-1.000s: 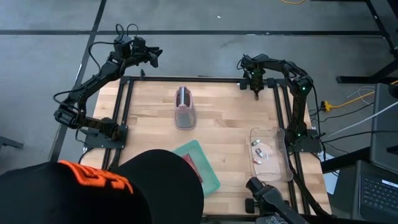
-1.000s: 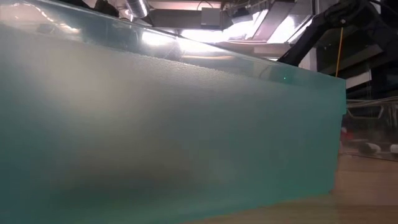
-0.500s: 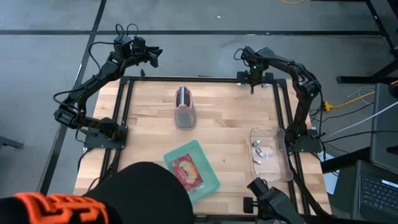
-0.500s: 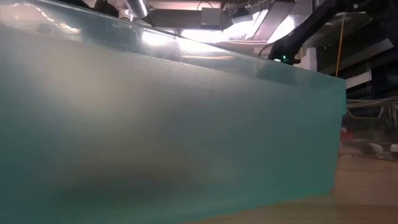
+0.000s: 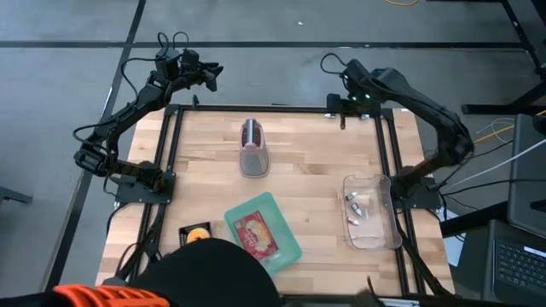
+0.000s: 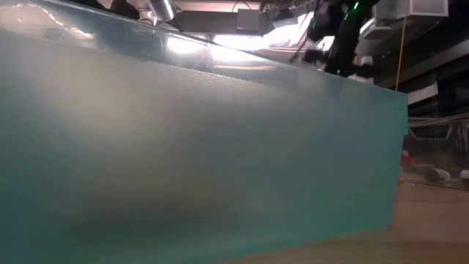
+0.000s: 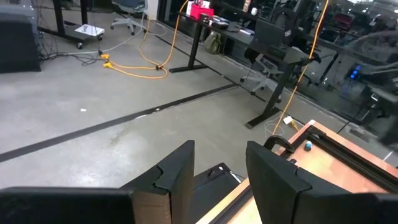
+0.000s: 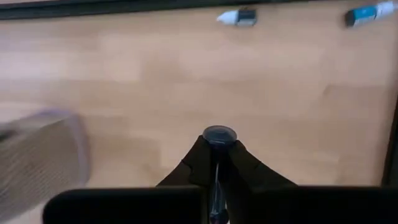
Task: Pick & Place Food Item
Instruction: Put the dark red food coloring bottle into the transparent bin
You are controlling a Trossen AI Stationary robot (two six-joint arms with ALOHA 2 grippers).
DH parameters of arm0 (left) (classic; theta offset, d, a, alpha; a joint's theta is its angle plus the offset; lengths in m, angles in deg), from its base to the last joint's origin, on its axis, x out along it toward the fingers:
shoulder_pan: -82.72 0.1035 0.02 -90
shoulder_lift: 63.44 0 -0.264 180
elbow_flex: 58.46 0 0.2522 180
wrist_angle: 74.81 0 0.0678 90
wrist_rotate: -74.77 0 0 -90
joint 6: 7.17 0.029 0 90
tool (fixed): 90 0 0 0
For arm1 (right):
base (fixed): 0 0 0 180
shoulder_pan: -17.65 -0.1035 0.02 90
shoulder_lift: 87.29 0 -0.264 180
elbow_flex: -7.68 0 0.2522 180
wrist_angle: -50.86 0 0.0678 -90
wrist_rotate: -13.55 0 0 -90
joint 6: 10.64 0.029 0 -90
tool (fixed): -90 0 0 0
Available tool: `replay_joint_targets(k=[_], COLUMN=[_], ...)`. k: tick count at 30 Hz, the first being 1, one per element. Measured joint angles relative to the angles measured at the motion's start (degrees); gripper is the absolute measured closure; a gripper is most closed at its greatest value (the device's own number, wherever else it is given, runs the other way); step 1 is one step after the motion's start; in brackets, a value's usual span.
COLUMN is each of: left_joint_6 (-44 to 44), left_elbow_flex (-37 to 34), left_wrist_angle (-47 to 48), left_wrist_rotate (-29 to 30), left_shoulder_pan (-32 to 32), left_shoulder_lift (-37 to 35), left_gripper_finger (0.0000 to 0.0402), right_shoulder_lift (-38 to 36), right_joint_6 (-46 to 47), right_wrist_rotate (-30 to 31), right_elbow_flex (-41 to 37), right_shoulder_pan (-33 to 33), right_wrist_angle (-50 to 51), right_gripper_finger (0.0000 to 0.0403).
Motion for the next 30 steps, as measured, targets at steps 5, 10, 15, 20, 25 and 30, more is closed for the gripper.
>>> replay_joint_targets(k=[5,10,15,20,25,30], left_joint_6=[-0.54,-0.56,-0.58,-0.27,-0.16,-0.14], left_elbow_flex=[0.00,0.00,0.00,0.00,0.00,0.00], left_wrist_angle=[0.00,0.00,0.00,0.00,0.00,0.00], left_wrist_rotate=[-0.04,-0.75,-1.50,-1.58,-1.60,-1.60], left_shoulder_pan=[-0.02,-0.02,-0.02,-0.02,-0.01,-0.02], left_shoulder_lift=[0.00,0.00,0.00,0.00,0.00,0.00], left_gripper_finger=[0.0261,0.0261,0.0261,0.0261,0.0261,0.0261], right_shoulder_lift=[-7.34,-11.27,-12.57,-13.38,-13.31,-13.29], right_joint_6=[6.30,13.71,21.26,31.19,38.60,41.45], right_wrist_rotate=[-1.87,-3.21,-5.68,-5.96,-9.90,-14.38], right_elbow_flex=[0.07,0.07,-0.10,-4.17,-12.92,-22.15], right_shoulder_pan=[-7.87,-18.36,-29.76,-41.96,-51.07,-56.34], right_wrist_angle=[7.73,15.06,19.96,20.64,20.33,14.23], right_gripper_finger=[0.0387,0.0387,0.0387,0.0387,0.0387,0.0372])
